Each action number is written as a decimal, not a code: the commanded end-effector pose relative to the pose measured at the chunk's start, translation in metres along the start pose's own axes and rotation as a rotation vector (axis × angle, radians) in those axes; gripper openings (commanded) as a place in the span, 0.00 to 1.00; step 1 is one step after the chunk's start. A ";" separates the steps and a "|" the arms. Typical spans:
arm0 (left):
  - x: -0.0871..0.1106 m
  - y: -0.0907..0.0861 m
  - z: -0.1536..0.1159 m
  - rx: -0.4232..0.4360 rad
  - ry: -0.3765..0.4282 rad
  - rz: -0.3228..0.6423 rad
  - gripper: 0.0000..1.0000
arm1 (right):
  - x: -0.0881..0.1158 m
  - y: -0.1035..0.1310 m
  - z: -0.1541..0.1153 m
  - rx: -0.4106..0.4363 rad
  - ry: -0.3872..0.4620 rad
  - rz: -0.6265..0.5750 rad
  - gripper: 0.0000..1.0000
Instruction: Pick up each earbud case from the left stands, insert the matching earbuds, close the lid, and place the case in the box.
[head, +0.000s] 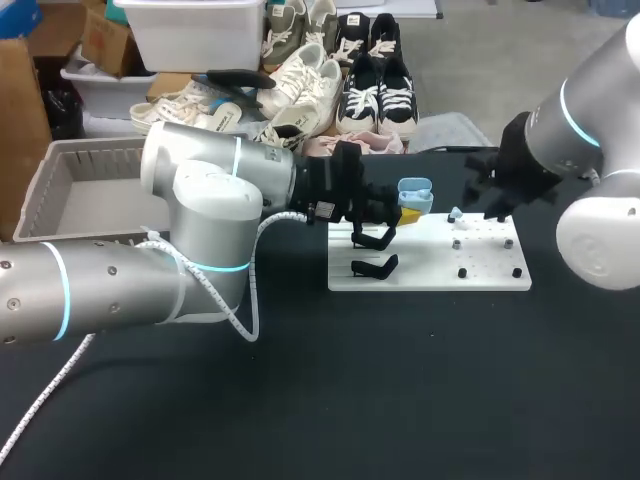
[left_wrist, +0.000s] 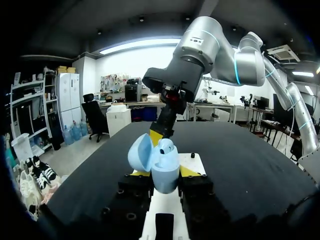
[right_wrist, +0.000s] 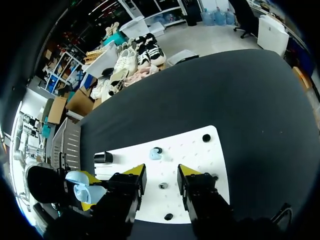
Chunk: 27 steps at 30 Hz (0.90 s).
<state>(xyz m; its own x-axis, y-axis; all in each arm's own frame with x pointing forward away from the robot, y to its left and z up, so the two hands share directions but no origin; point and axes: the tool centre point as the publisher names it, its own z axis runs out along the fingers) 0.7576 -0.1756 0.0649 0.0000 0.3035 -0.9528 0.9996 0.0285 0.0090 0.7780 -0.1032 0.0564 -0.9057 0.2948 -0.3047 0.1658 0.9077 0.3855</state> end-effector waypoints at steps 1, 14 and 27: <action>0.000 0.001 0.000 0.000 -0.001 0.000 0.00 | -0.005 0.004 0.007 0.003 0.057 0.003 0.38; 0.000 0.001 0.000 0.000 -0.001 0.000 0.00 | 0.002 0.010 0.017 0.029 0.105 0.051 0.38; 0.000 0.001 0.000 0.000 -0.001 0.000 0.00 | 0.000 0.014 0.027 0.036 0.120 0.051 0.38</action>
<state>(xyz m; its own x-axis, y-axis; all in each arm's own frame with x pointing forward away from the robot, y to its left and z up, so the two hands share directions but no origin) 0.7576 -0.1756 0.0649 0.0000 0.3035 -0.9528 0.9996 0.0284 0.0090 0.7868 -0.0840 0.0397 -0.9324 0.3094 -0.1869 0.2263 0.9027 0.3659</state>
